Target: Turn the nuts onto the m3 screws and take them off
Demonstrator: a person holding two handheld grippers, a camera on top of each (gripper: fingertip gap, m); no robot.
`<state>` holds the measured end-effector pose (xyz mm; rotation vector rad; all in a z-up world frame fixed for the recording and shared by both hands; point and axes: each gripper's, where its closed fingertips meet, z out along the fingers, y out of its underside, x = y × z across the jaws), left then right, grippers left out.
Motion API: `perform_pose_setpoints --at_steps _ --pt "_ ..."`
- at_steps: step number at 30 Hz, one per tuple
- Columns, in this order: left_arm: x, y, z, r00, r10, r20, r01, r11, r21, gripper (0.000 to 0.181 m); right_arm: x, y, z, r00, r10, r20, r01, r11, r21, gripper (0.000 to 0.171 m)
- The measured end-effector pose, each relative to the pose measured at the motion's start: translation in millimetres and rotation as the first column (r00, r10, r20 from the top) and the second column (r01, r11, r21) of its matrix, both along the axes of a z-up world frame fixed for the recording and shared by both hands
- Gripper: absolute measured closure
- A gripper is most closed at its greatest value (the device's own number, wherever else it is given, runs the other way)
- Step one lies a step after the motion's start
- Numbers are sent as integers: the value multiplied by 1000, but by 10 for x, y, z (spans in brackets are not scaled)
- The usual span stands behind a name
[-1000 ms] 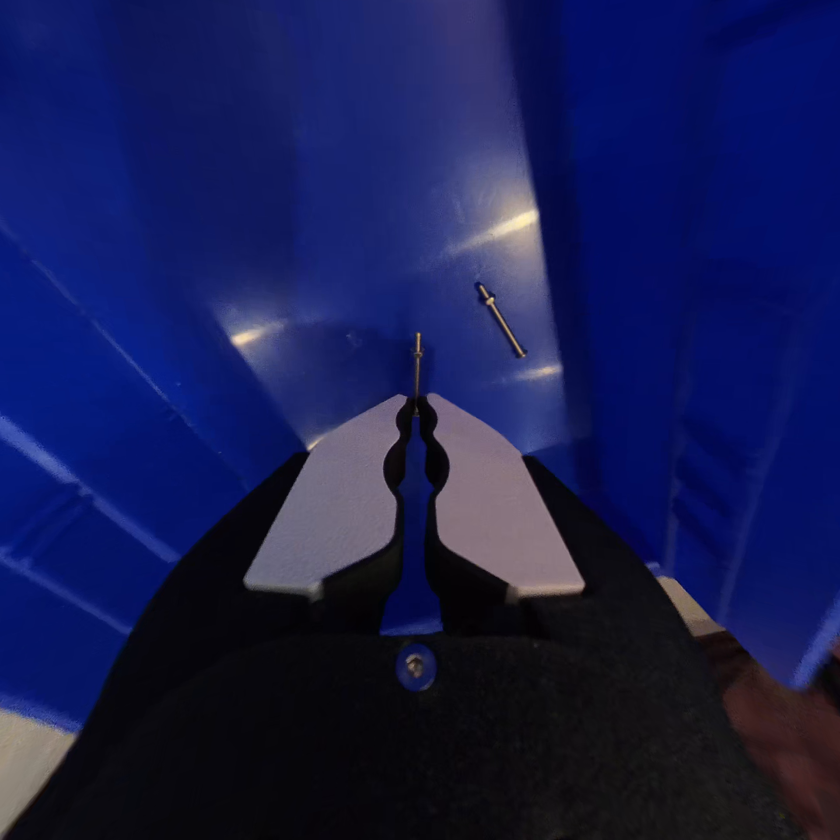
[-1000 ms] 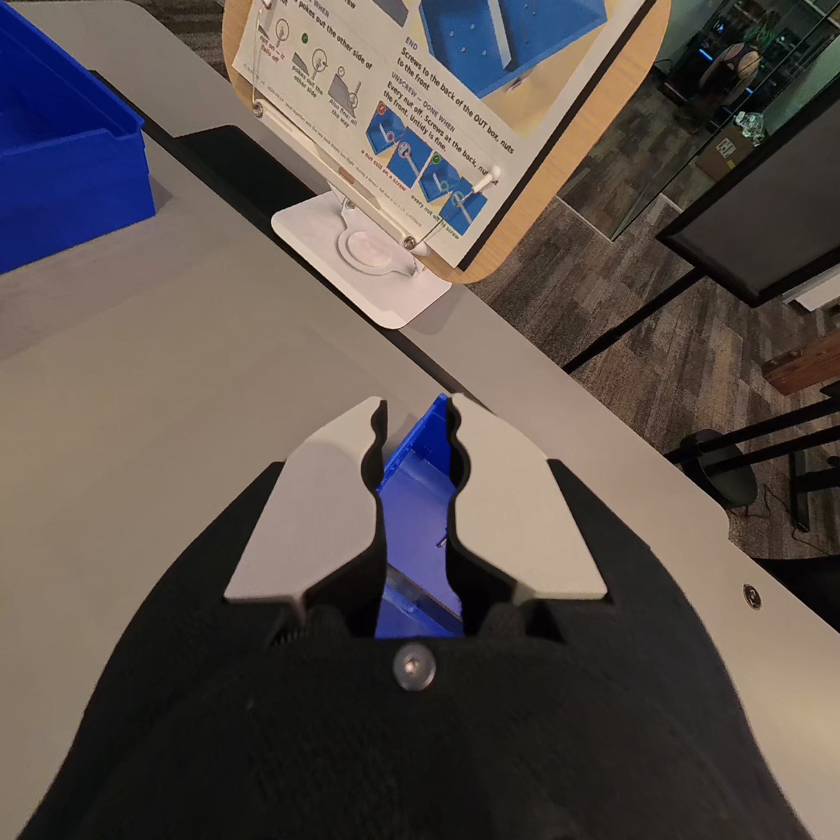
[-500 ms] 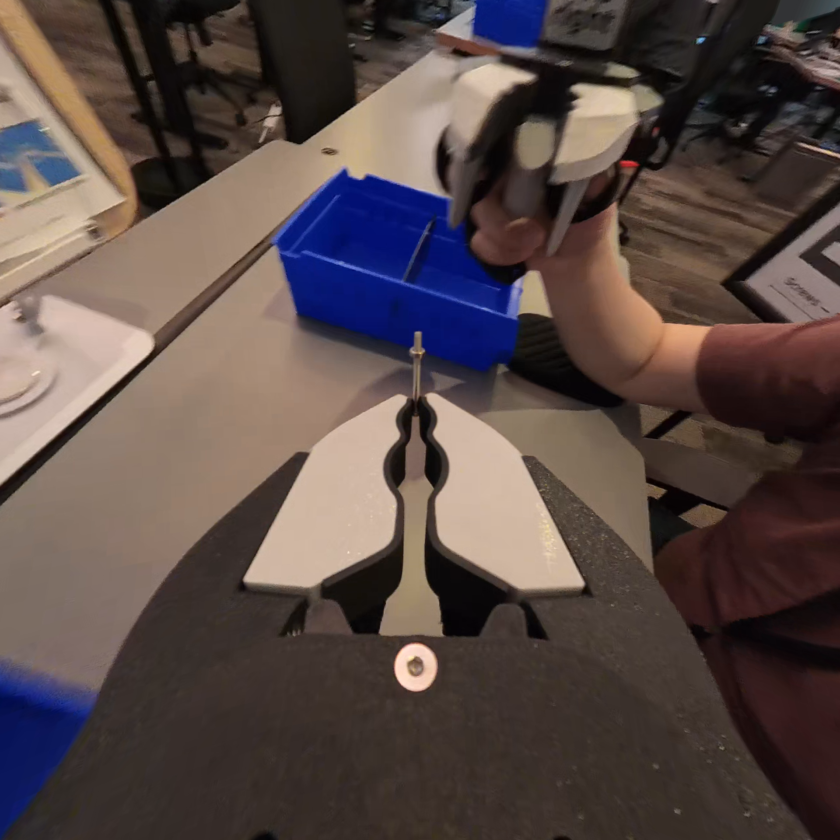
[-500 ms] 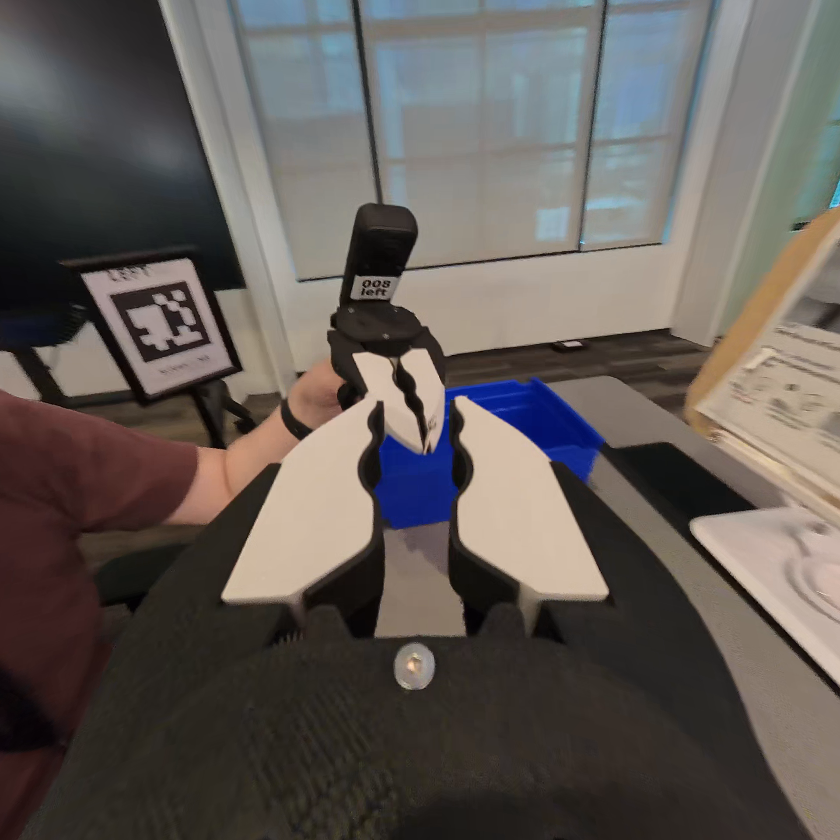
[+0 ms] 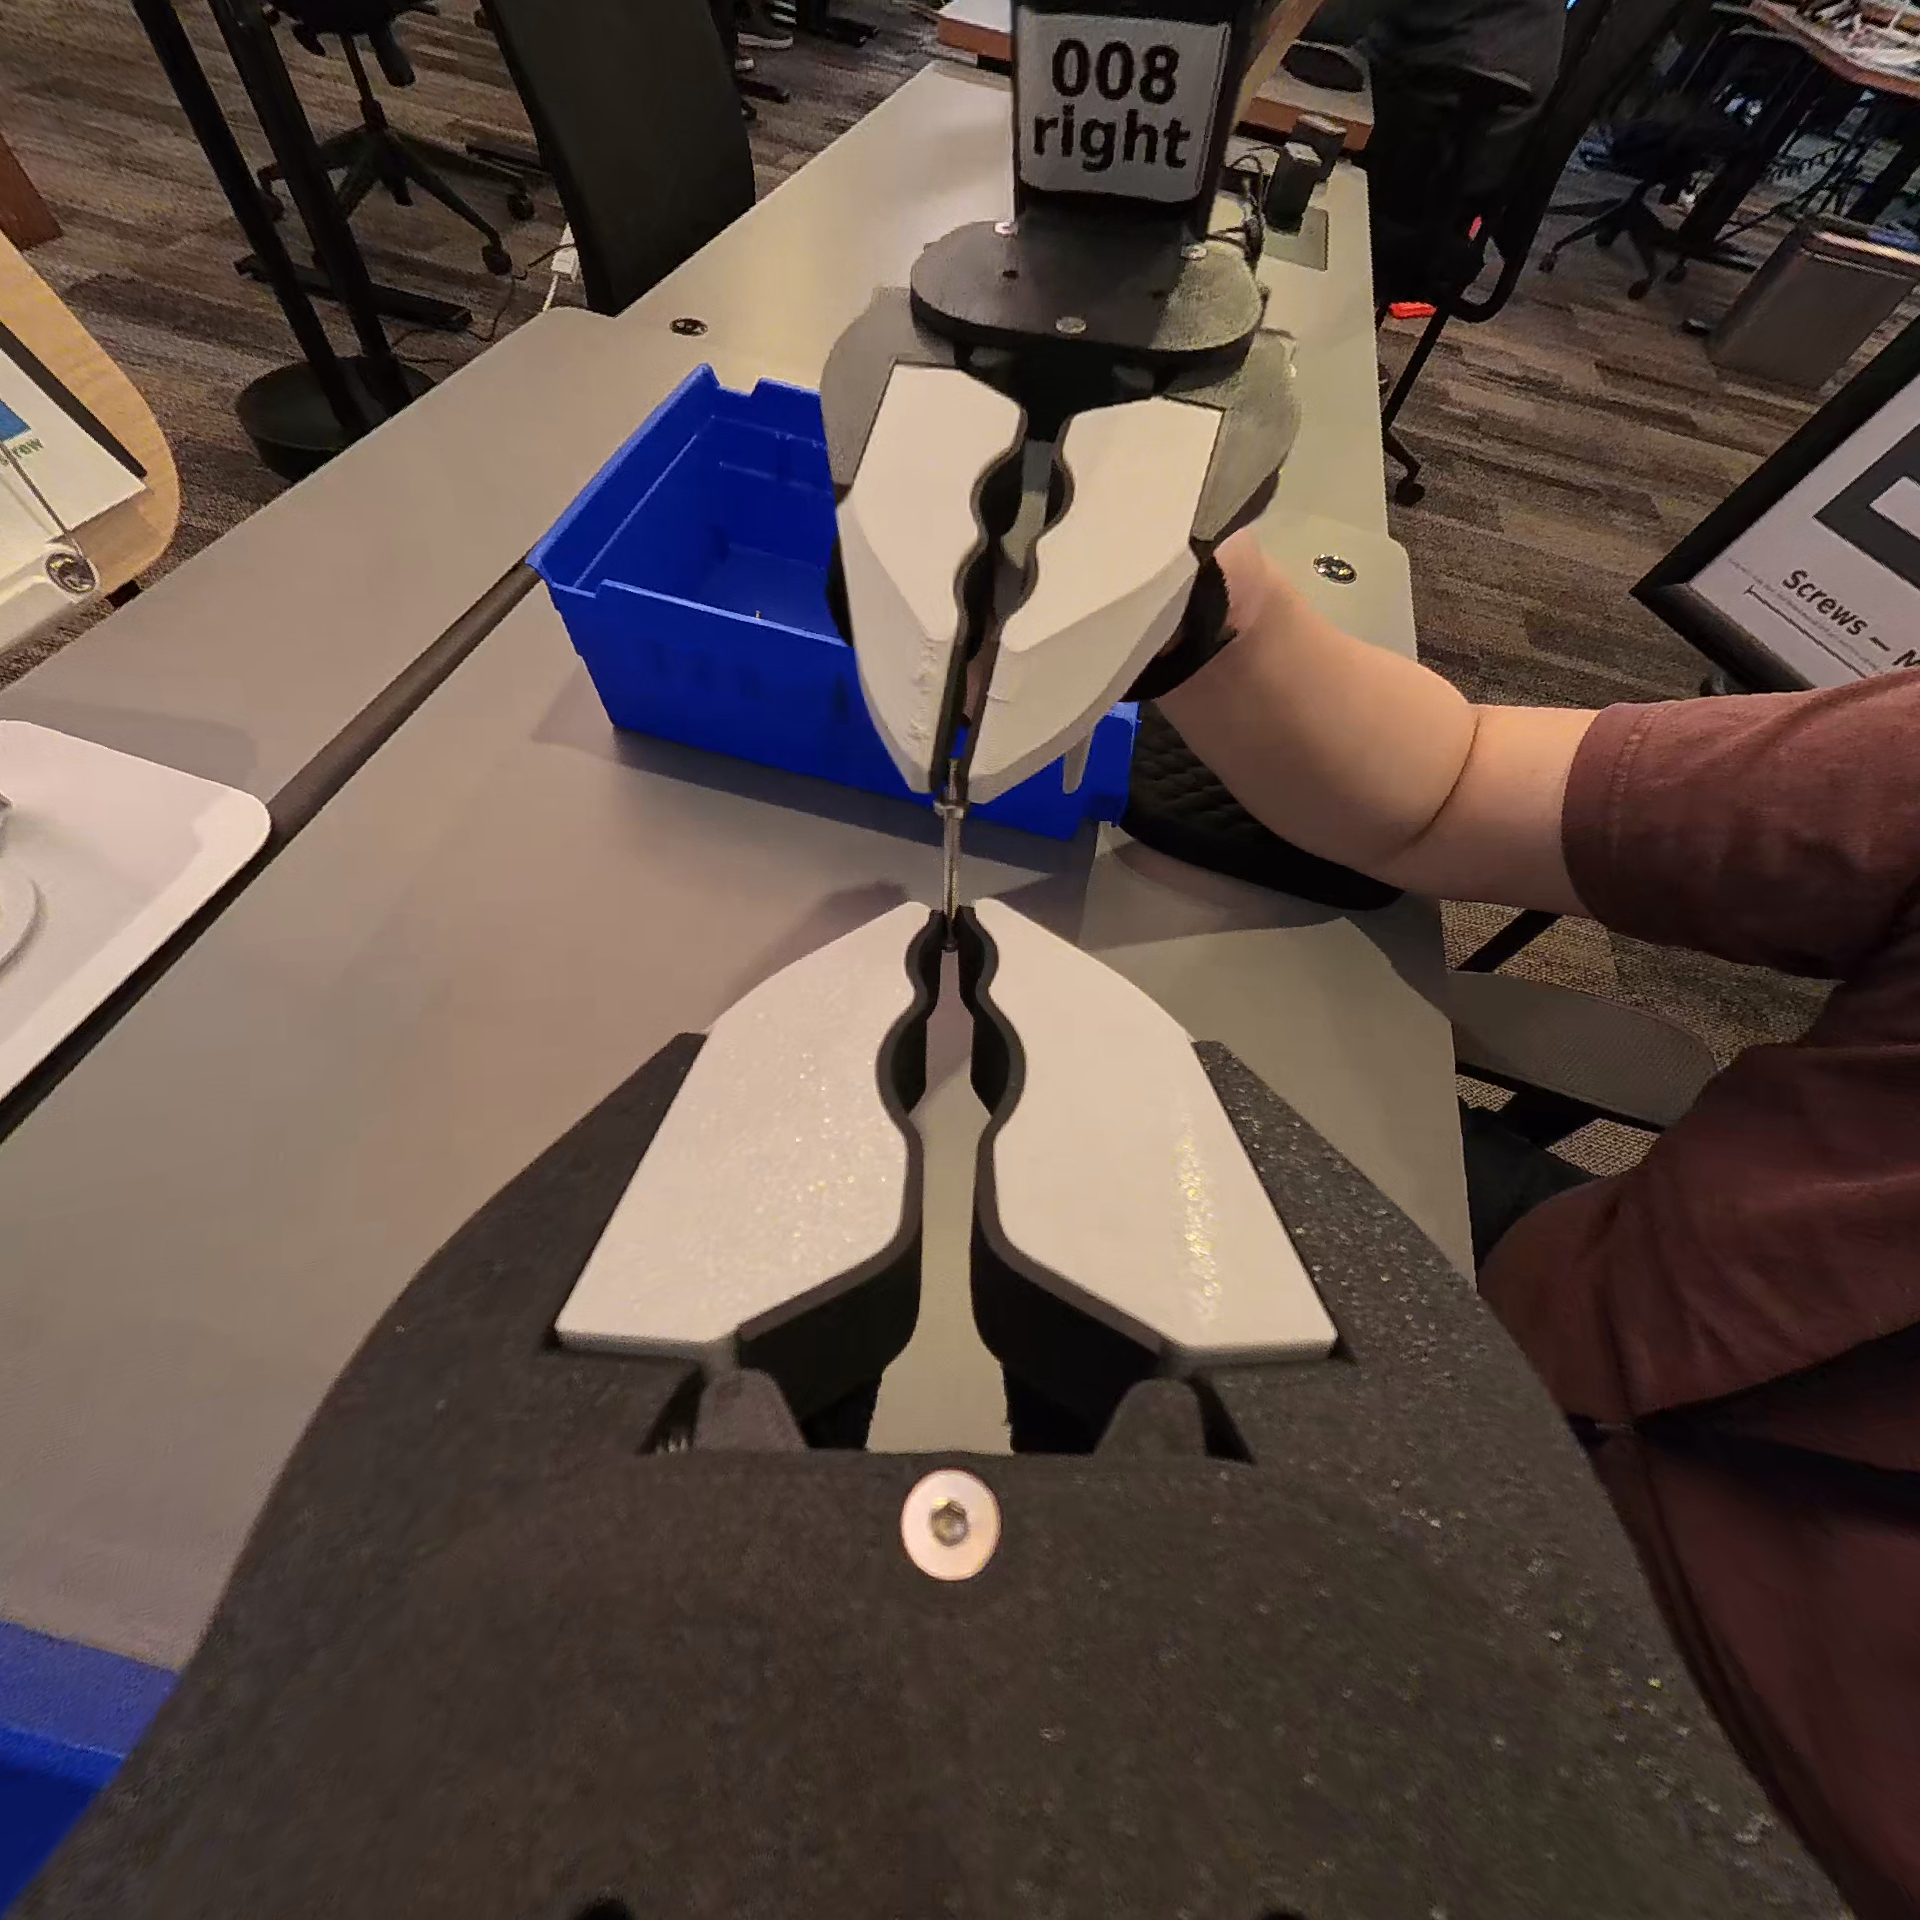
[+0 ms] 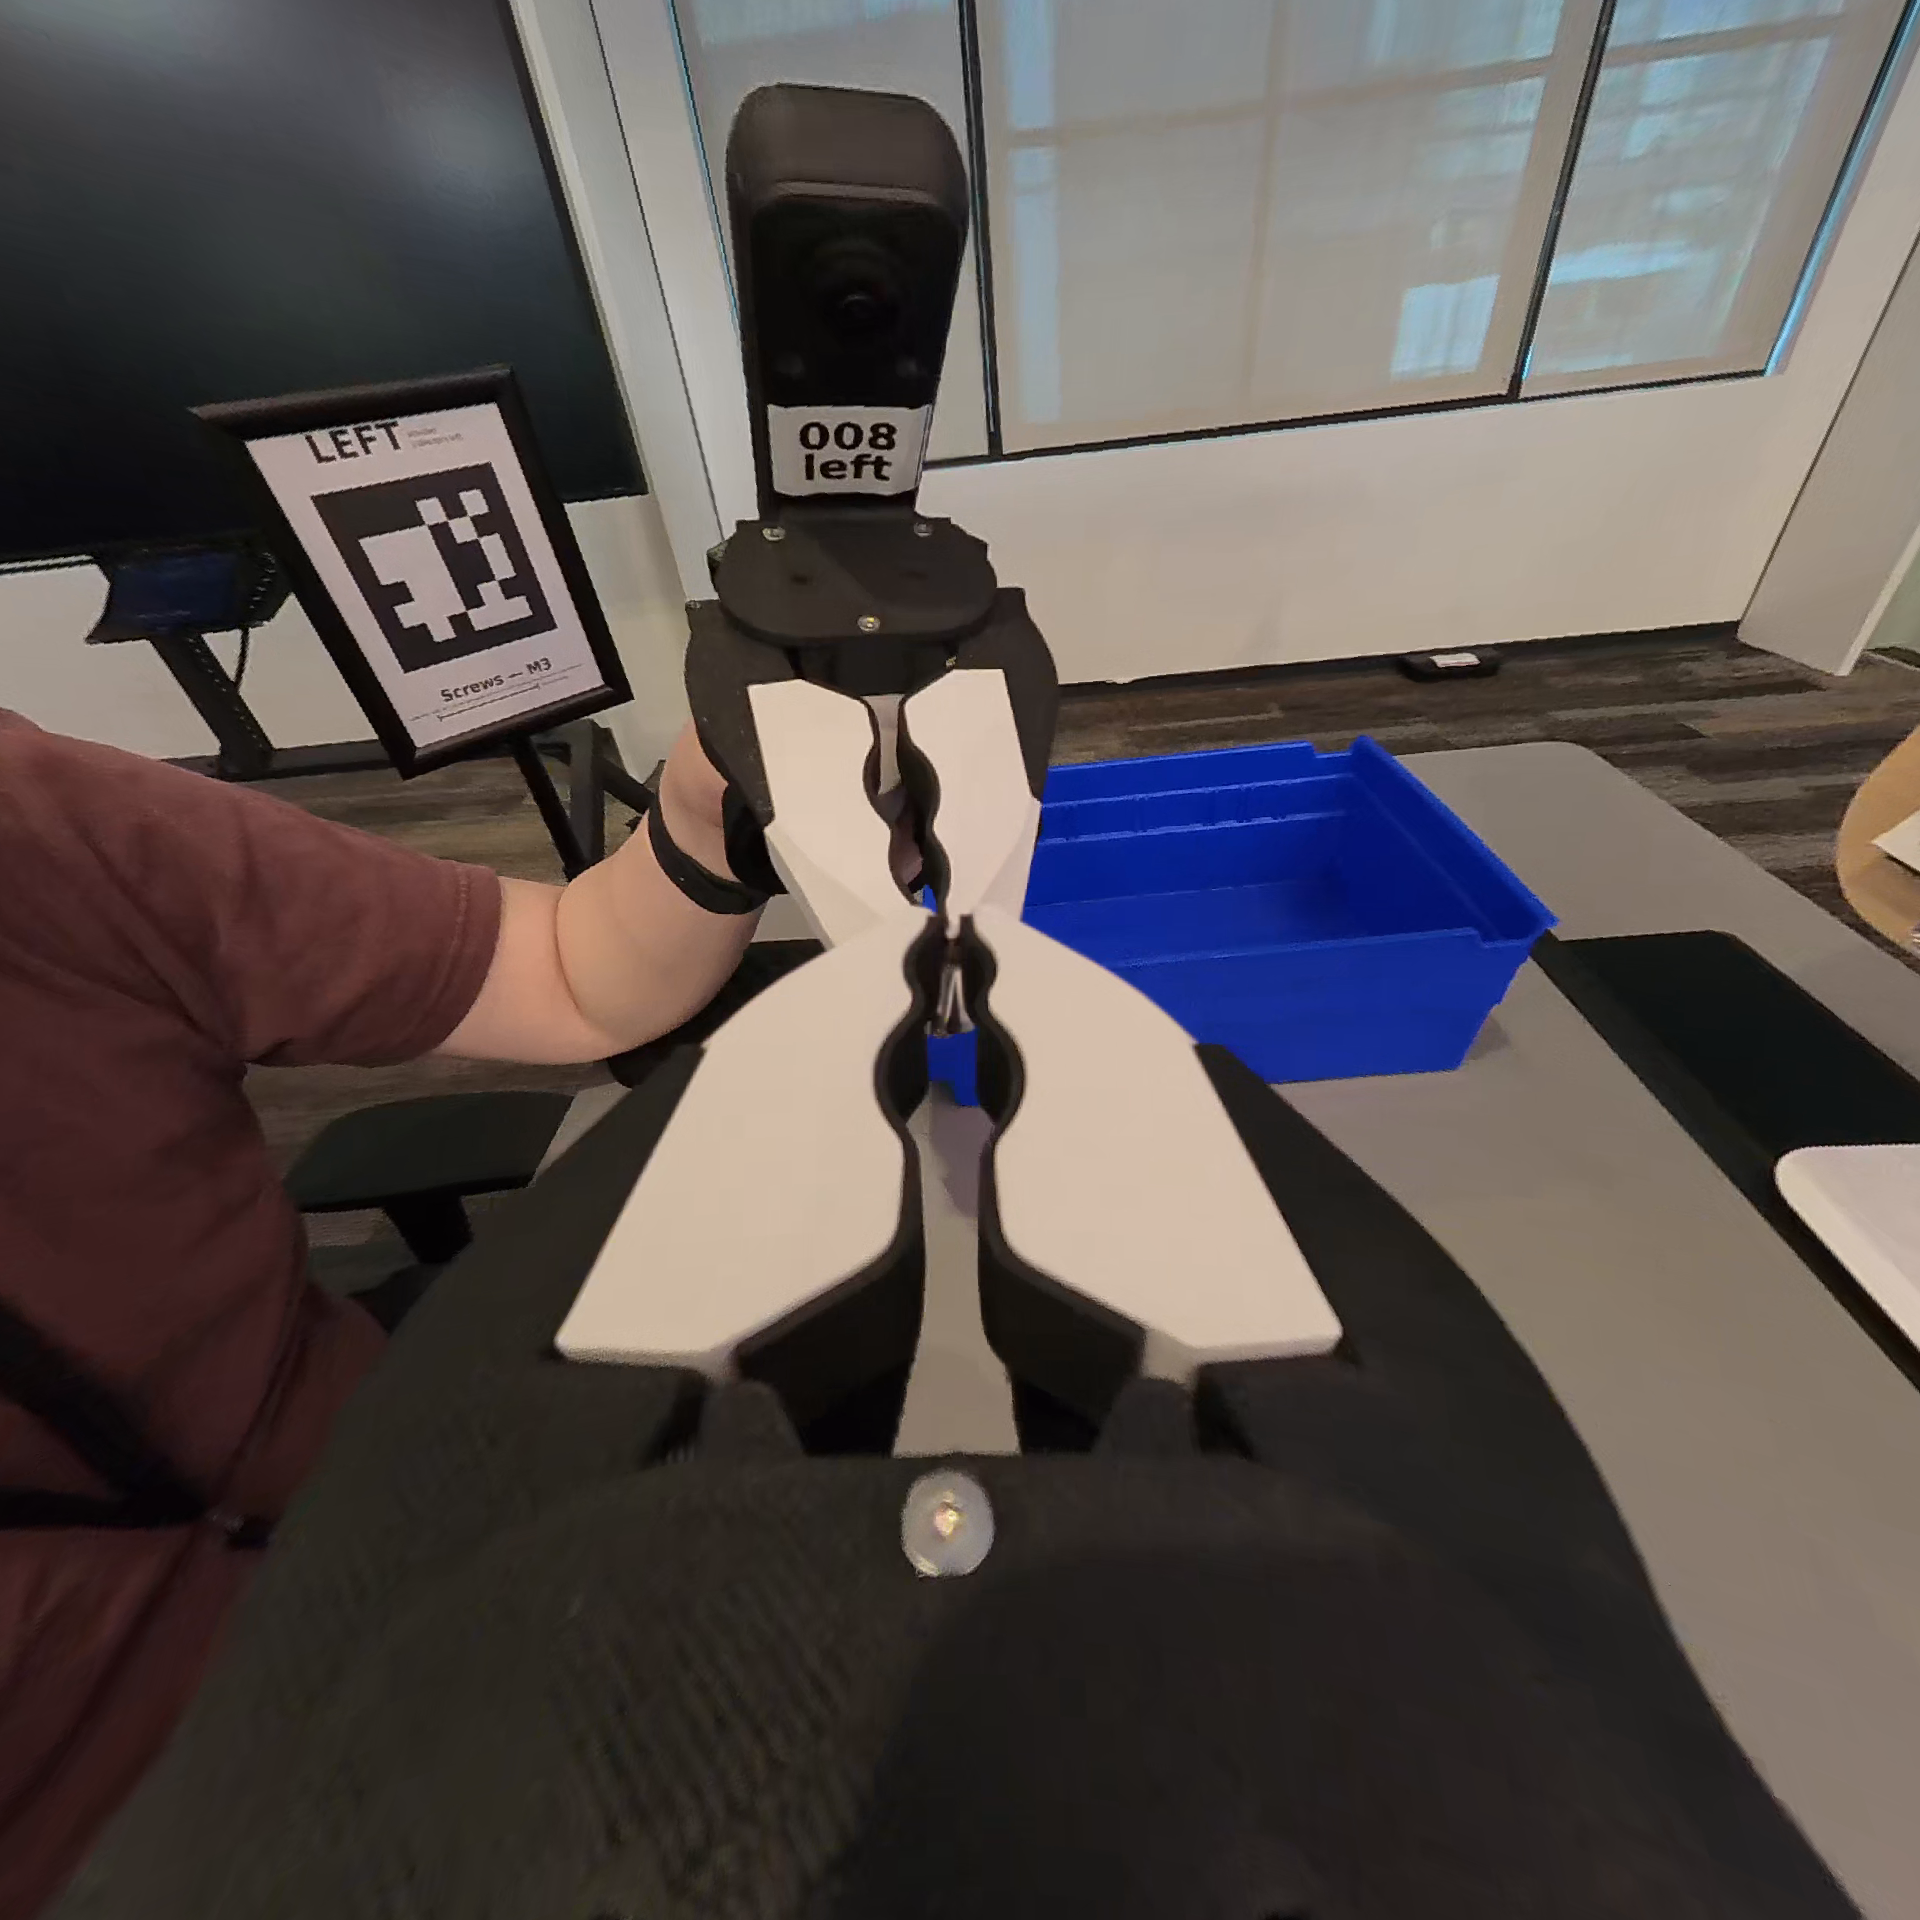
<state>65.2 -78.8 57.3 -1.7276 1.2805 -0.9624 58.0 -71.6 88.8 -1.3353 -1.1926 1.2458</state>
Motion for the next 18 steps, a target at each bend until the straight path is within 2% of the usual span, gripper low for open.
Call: perform_pose_setpoints --at_steps 5,7,12,18 --pt "17 -42 -3 999 -31 30 32 998 -51 178 -13 -15 -6 999 34 -18 -35 998 -57 168" --pt "36 -43 25 997 -42 66 46 996 -70 171 -22 -30 -3 998 58 -32 -62 992 -109 168" --pt "52 -11 39 992 -52 117 64 993 -97 179 -4 5 24 994 72 -80 -86 979 -183 168" --pt "89 -23 -1 982 -77 171 115 968 -222 179 6 62 -23 995 66 -71 -80 973 -218 168"
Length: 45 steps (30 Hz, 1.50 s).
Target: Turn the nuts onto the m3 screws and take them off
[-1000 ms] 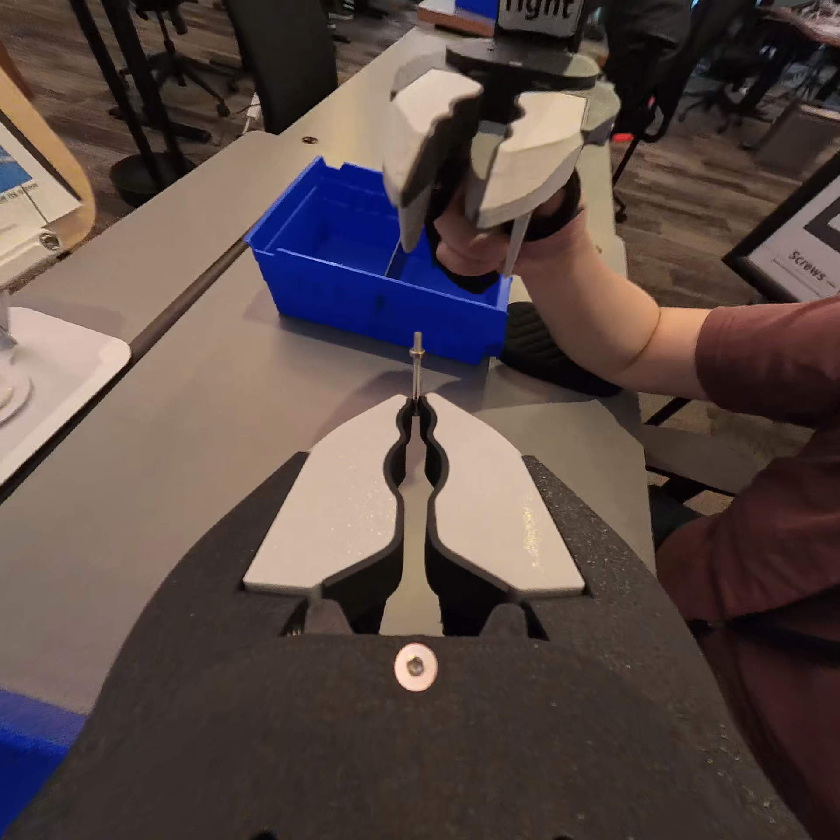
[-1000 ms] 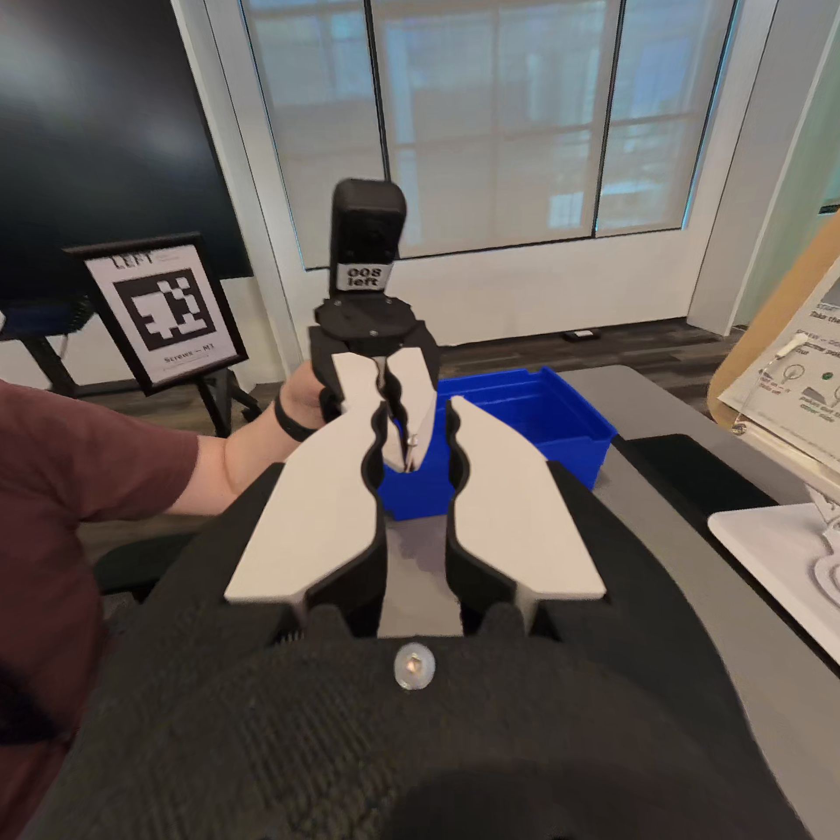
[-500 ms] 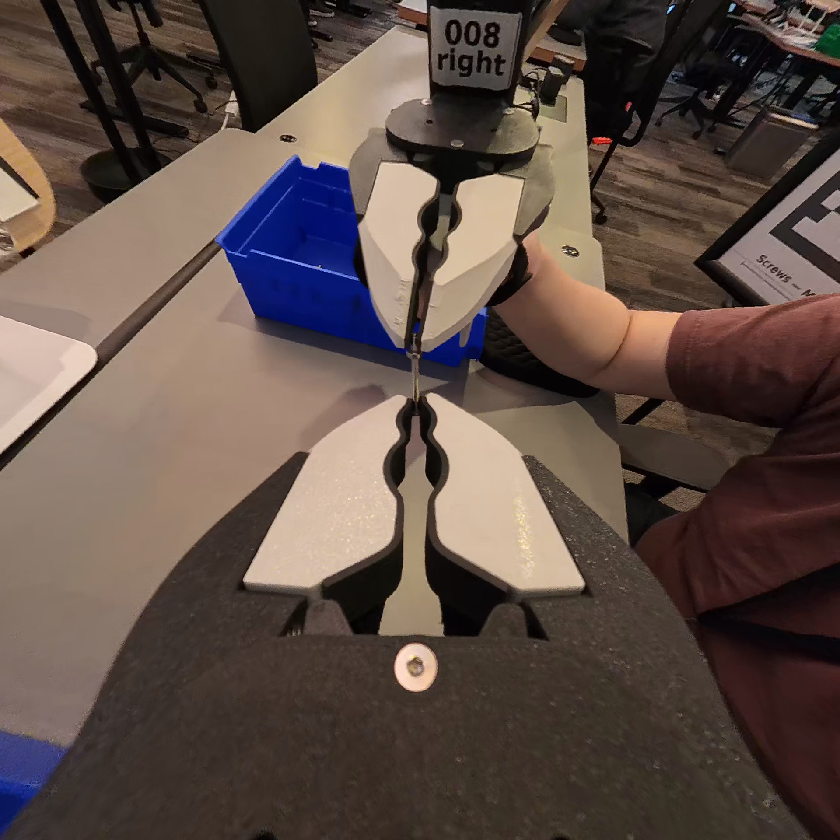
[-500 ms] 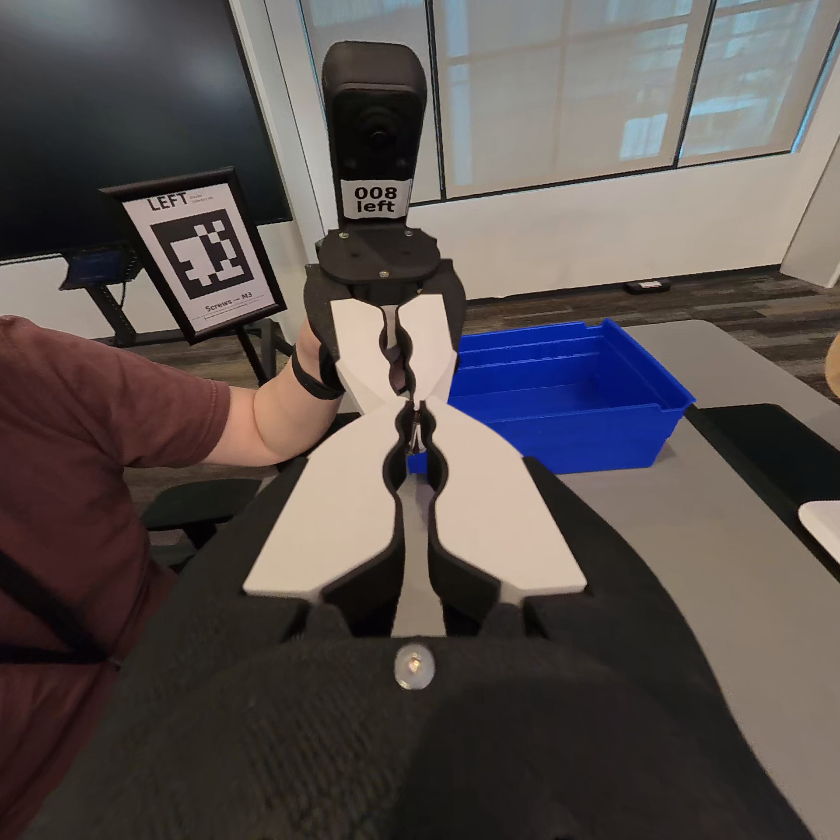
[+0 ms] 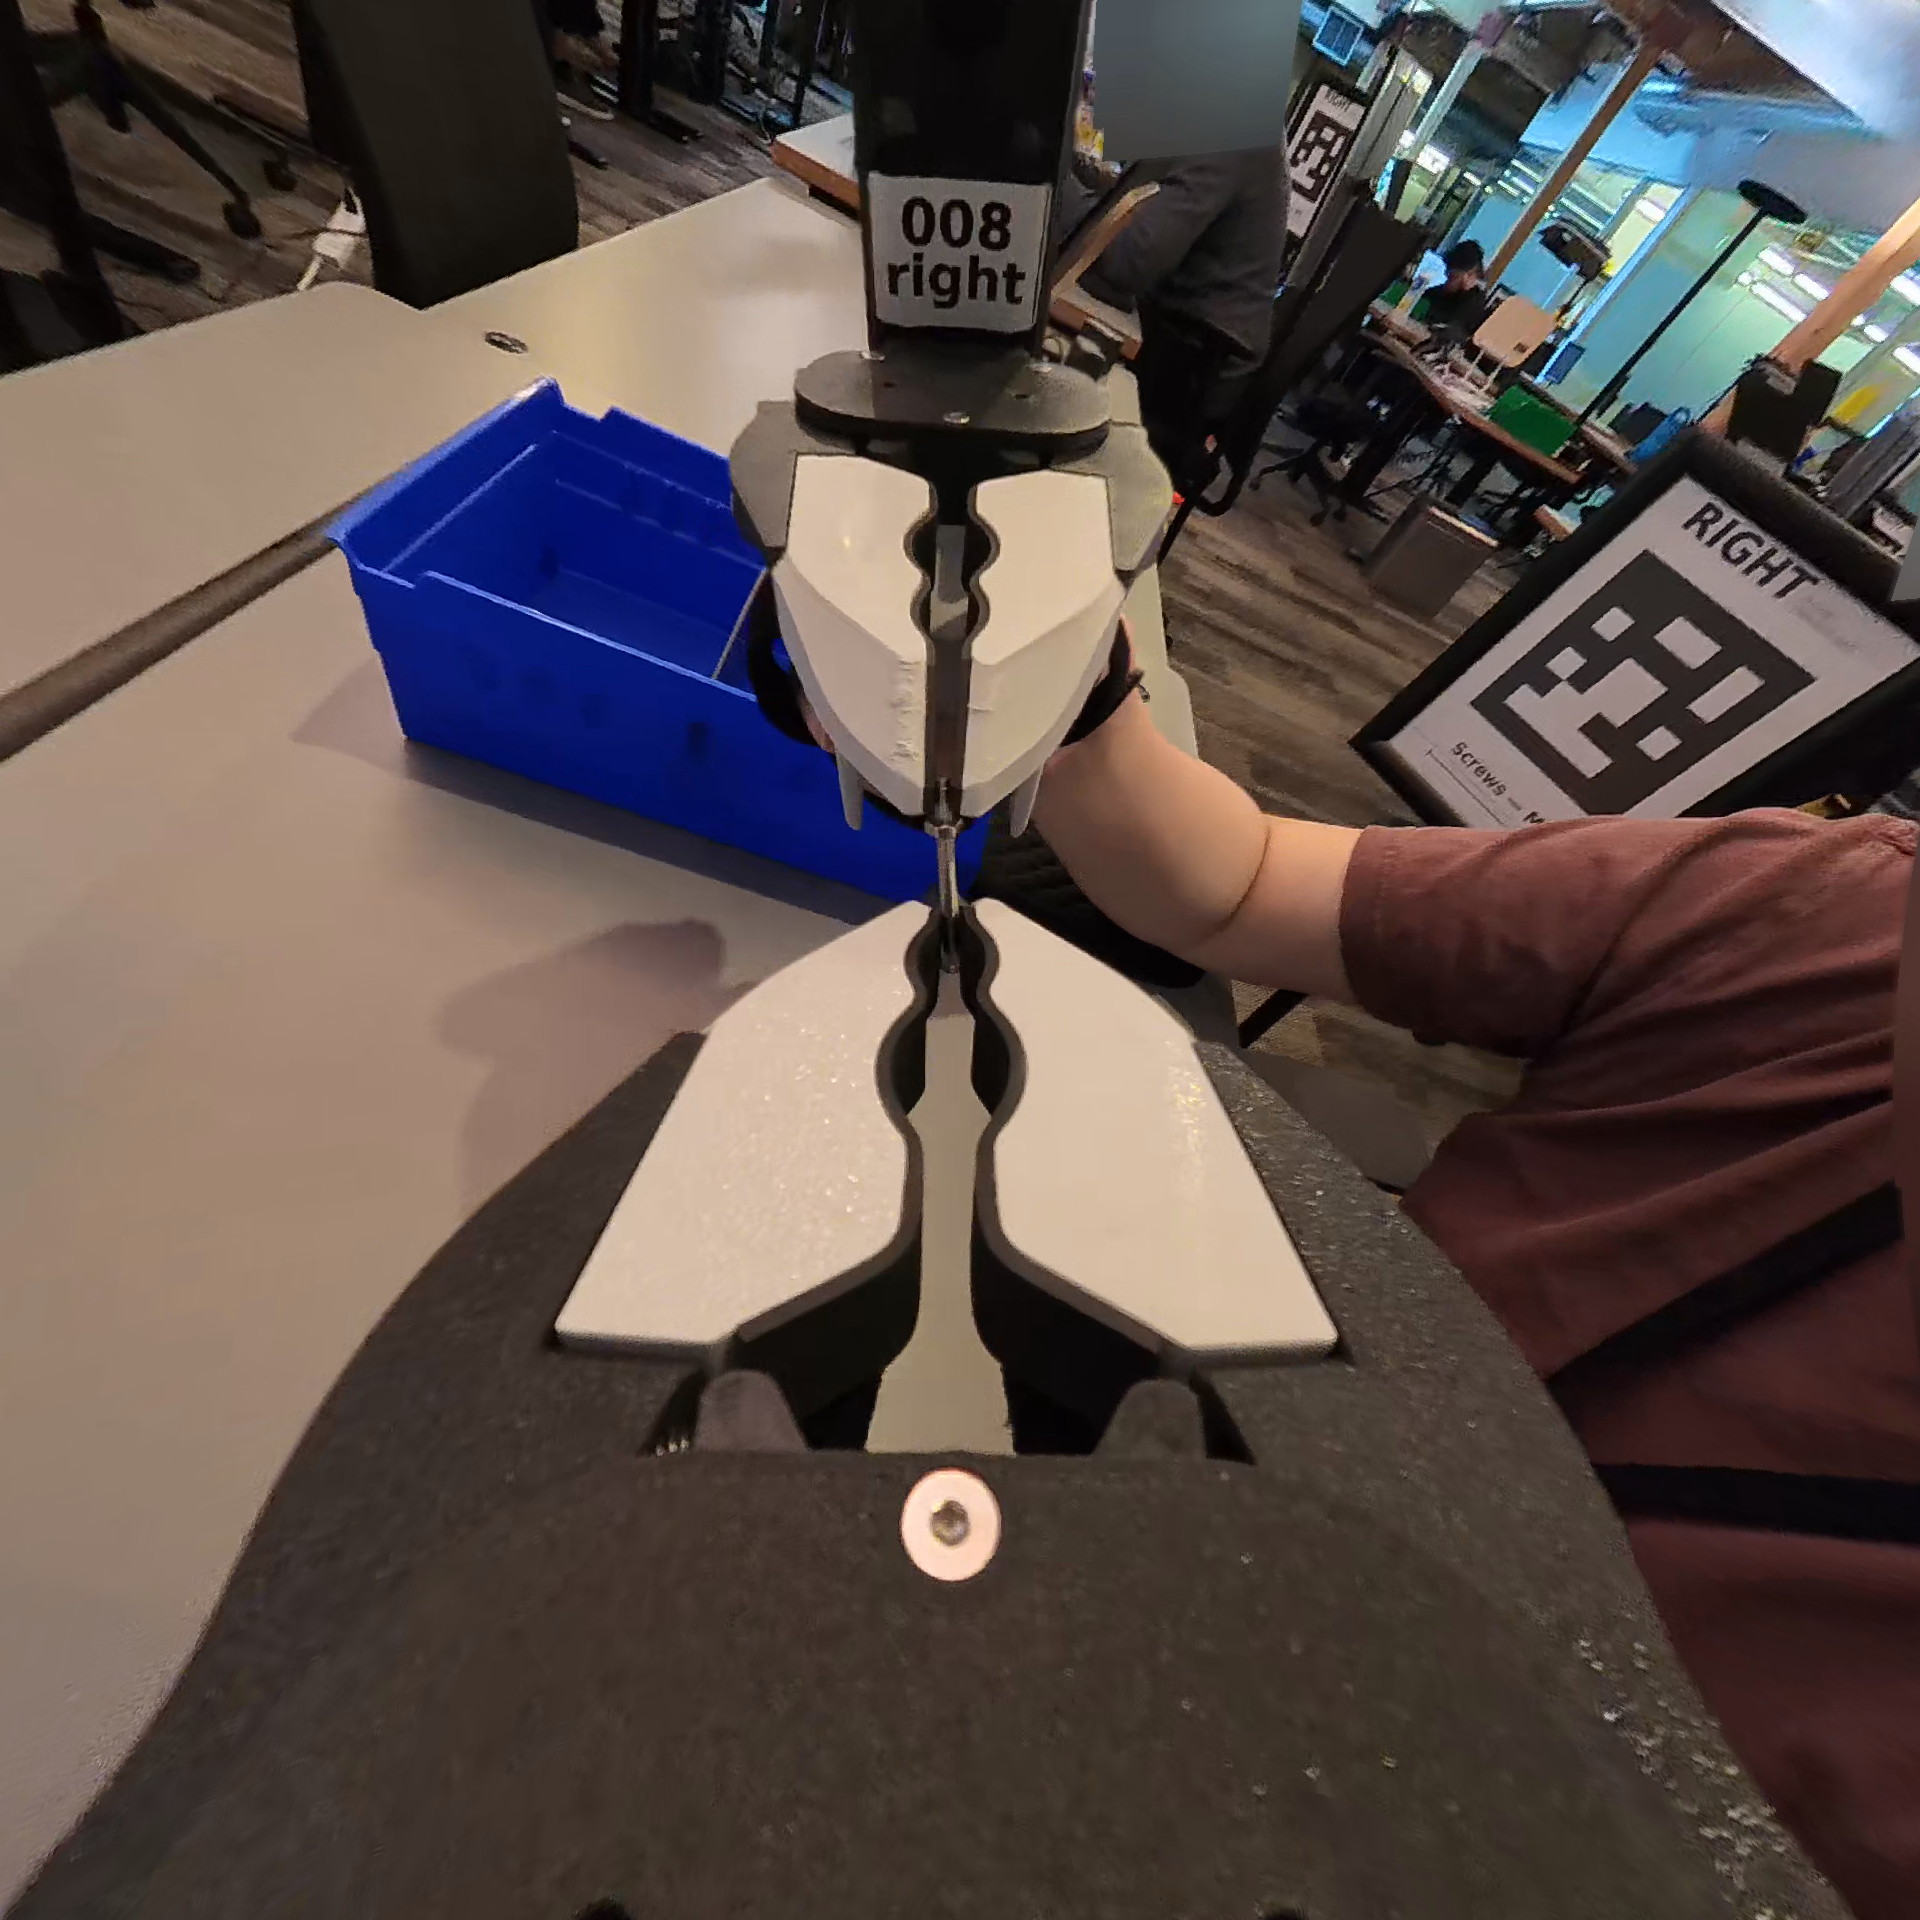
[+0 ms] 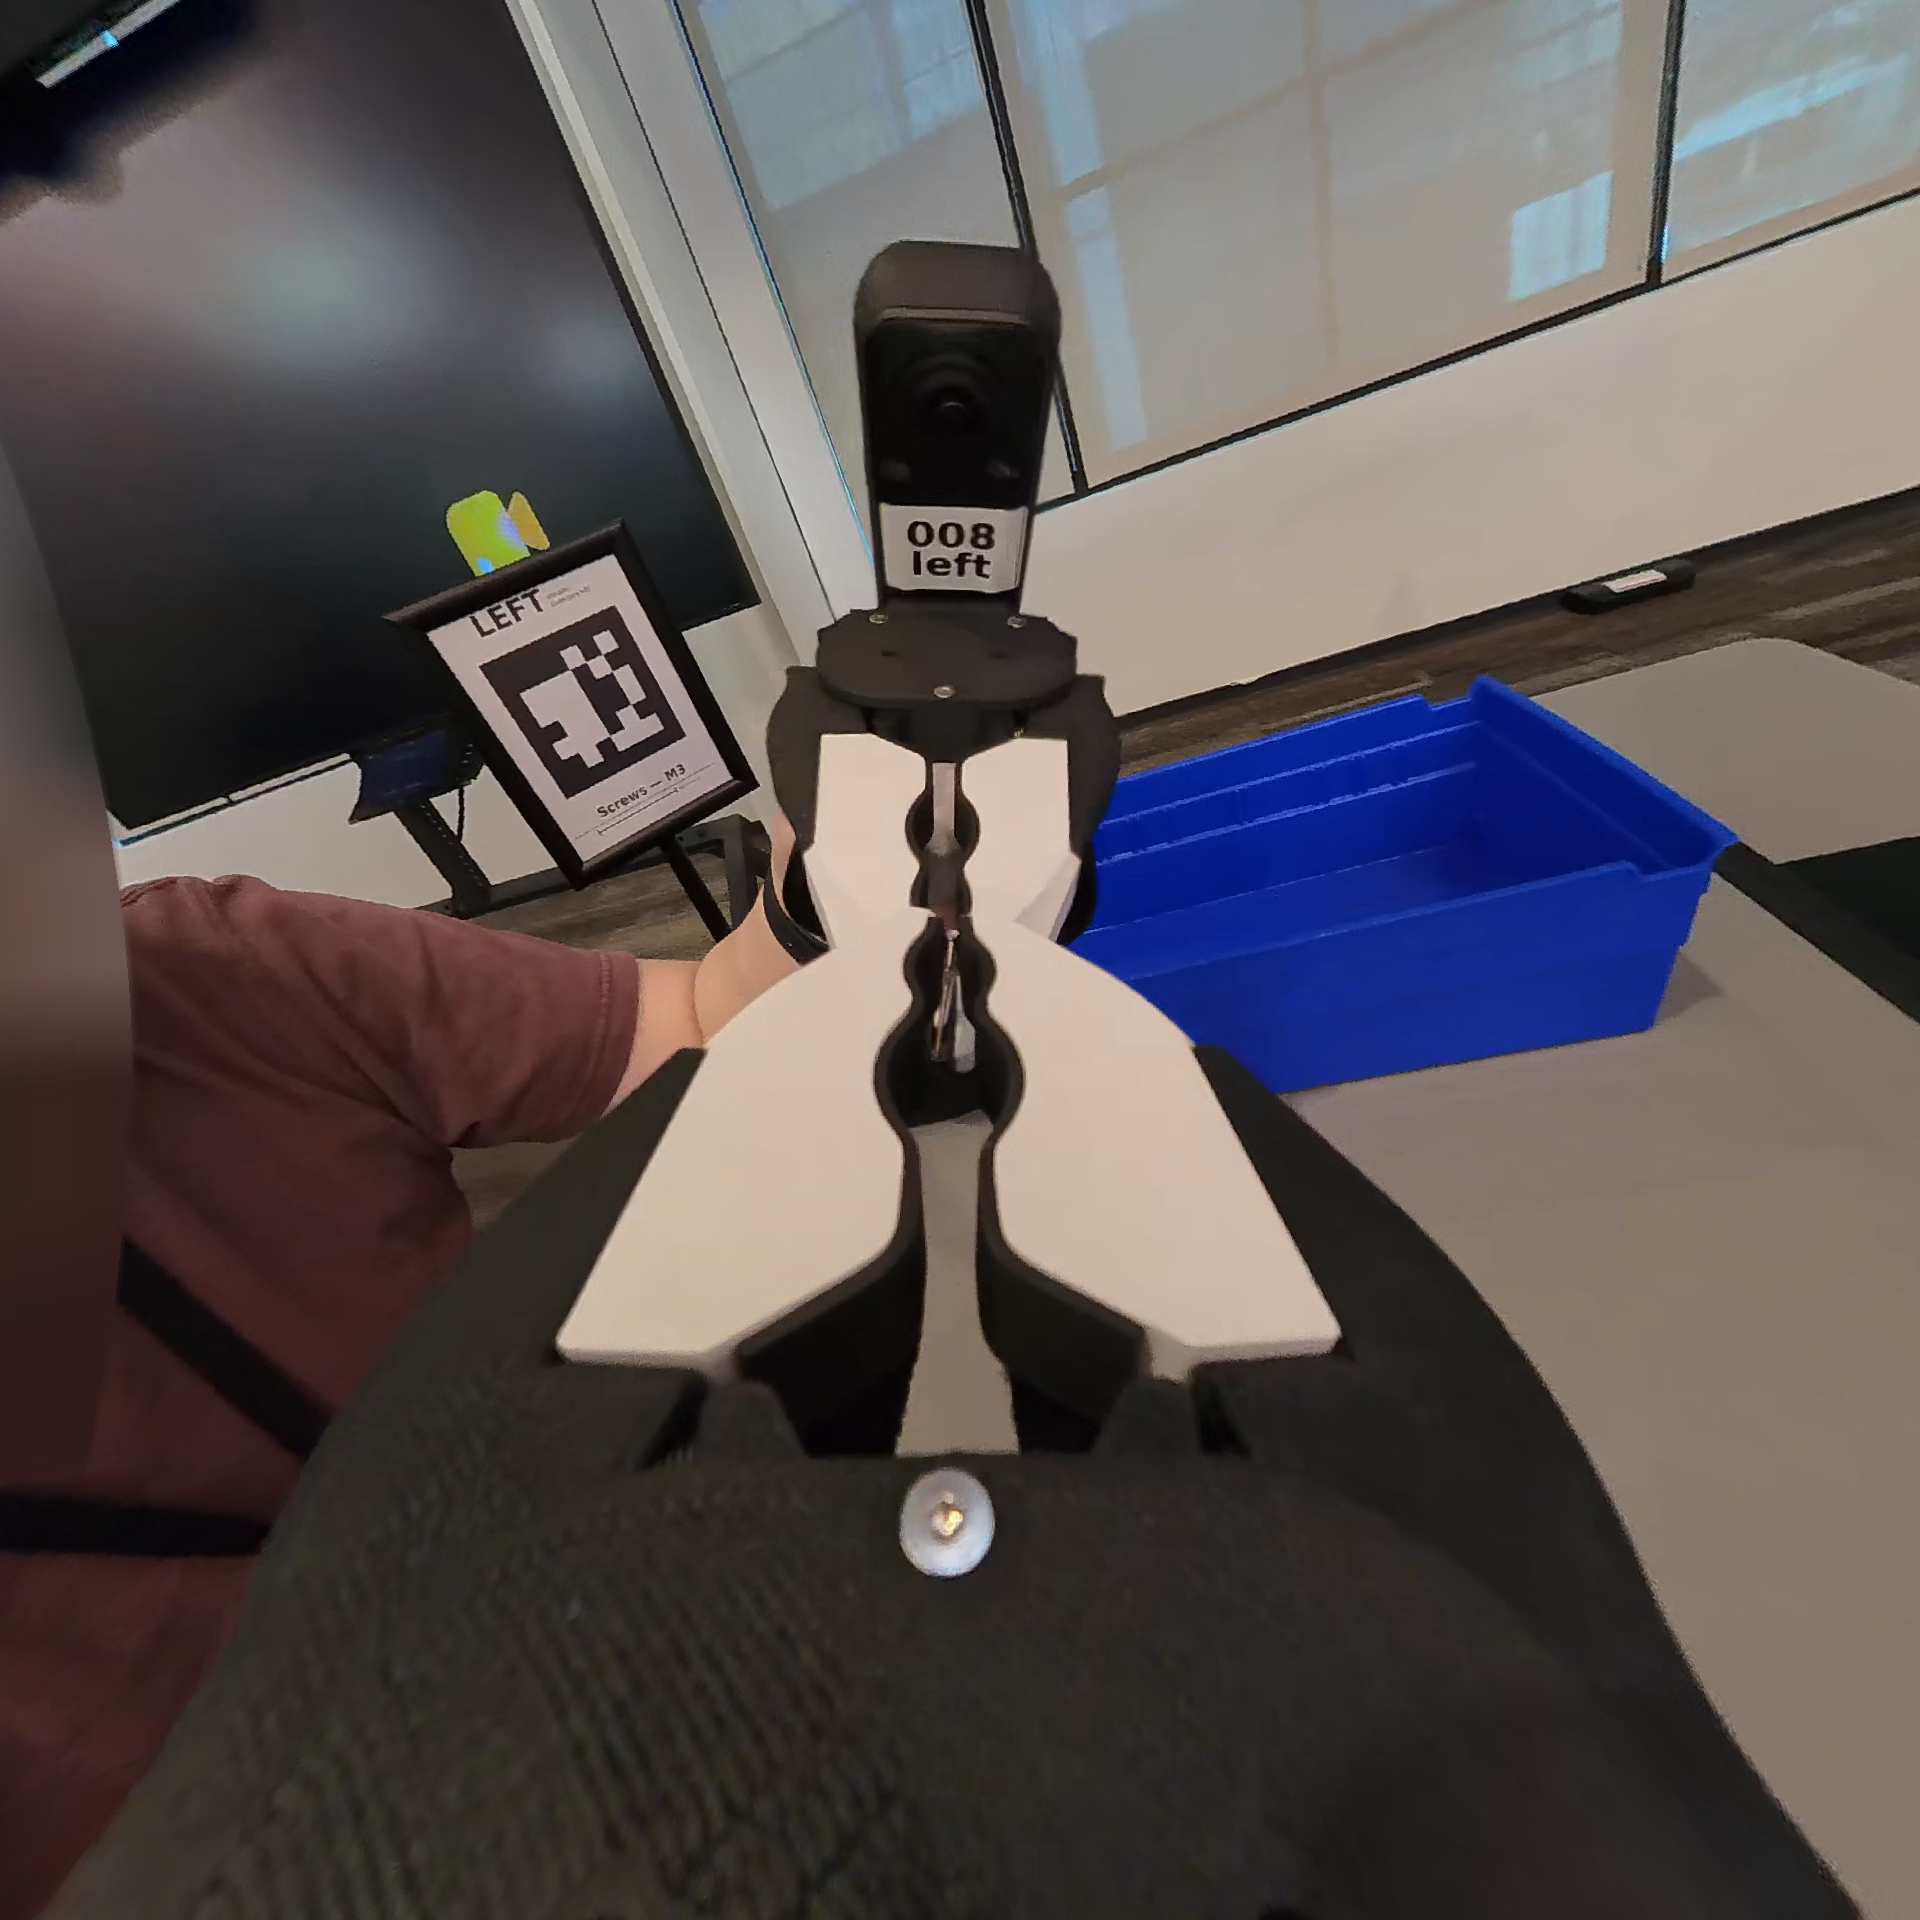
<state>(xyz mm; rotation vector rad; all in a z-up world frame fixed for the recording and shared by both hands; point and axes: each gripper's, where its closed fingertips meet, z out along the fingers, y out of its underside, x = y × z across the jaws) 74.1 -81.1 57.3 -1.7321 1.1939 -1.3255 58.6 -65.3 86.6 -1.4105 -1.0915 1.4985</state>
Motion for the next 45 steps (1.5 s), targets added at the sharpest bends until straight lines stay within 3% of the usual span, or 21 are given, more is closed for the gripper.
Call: perform_pose_setpoints --at_steps 12,14,18,21,35,39,45 --pt "12 -25 22 1000 -15 16 15 1000 -7 179 19 -18 57 999 20 -41 -20 1000 0 168" --pt "13 -6 82 999 8 42 -9 1000 26 179 61 -16 173 994 2 -107 0 1000 19 153" --pt "-1 9 181 997 52 64 -59 993 107 179 83 11 205 994 -66 -89 73 995 74 147" --pt "3 1 214 995 73 62 -82 983 165 179 20 -56 187 996 -43 -72 47 997 61 143" --pt "40 -118 286 995 13 102 -29 987 159 179 51 -139 250 988 60 -143 -63 998 -14 149" --pt "68 -163 290 995 -5 103 -13 986 168 179 -22 -179 221 994 33 -107 -29 999 40 148" --pt "45 -167 331 994 0 113 -20 984 175 179 77 -114 238 989 57 -136 -59 998 -11 151"
